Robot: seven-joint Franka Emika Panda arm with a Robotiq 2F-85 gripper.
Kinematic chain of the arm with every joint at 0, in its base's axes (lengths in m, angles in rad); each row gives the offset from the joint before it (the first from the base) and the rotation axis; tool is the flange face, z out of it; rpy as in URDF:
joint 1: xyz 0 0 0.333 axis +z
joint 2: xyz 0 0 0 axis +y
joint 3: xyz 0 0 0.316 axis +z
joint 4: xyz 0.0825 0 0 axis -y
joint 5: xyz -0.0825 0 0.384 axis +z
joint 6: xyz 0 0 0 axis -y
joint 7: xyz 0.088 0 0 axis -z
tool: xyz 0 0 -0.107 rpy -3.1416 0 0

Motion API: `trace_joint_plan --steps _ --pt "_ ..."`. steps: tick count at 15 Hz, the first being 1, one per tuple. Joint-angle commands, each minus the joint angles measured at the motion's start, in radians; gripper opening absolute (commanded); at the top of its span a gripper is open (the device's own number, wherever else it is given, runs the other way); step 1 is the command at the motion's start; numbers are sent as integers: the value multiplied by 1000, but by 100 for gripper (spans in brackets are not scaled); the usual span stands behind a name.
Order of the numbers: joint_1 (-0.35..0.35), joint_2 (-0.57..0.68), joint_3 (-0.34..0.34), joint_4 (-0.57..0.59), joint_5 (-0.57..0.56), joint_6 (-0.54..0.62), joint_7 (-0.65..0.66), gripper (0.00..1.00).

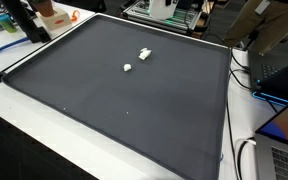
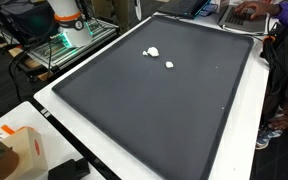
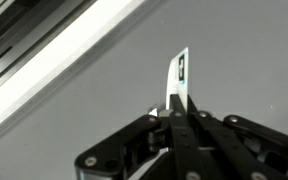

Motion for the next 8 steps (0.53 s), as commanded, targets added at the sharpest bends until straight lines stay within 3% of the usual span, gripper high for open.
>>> trace_joint_plan --steps 1,3,4,8 --pt "-4 -66 3 75 29 -275 -150 1" --pt "-6 -57 0 101 45 -356 -247 1" --pt "-42 -71 40 83 33 -302 -178 1" --pt "-60 -67 56 93 30 -312 -186 4"
